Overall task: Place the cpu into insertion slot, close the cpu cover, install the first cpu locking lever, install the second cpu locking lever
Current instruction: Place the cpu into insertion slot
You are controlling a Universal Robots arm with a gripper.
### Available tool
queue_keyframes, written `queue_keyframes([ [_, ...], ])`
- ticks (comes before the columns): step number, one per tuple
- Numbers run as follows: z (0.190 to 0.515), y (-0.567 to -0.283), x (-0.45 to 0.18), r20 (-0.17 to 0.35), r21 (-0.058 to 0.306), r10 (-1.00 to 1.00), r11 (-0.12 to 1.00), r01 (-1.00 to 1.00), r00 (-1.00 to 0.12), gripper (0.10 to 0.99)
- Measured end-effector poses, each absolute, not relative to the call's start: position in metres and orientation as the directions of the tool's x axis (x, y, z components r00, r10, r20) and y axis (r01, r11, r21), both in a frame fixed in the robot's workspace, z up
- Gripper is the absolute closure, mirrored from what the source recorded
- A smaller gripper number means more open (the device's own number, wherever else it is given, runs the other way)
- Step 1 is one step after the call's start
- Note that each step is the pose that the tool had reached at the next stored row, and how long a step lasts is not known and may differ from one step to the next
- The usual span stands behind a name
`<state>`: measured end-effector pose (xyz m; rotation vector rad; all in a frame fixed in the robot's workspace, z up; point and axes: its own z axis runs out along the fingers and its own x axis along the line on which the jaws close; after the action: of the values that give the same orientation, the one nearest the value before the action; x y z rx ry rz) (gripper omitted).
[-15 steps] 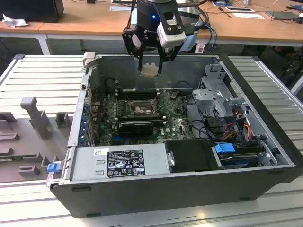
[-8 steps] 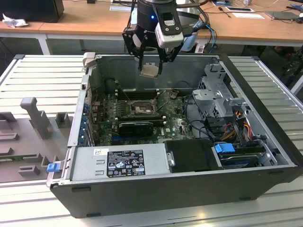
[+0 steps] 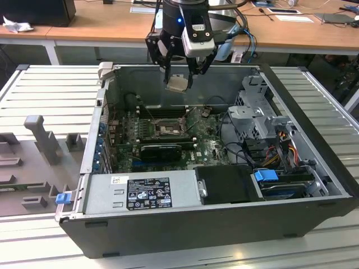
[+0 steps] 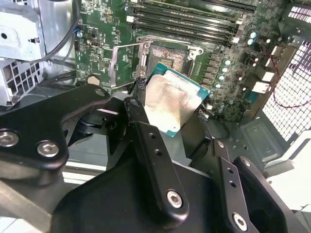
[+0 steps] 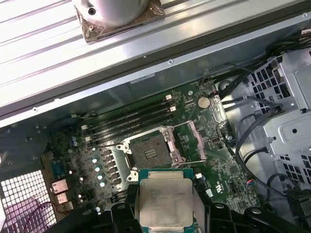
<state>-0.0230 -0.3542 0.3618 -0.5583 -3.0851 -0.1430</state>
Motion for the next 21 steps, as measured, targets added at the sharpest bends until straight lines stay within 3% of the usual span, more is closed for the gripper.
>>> queue_keyframes([
  [21, 0.3613, -0.3542, -0.023, 0.019, 0.089, 0.485, 0.87, 0.485, -0.874, 0.553],
])
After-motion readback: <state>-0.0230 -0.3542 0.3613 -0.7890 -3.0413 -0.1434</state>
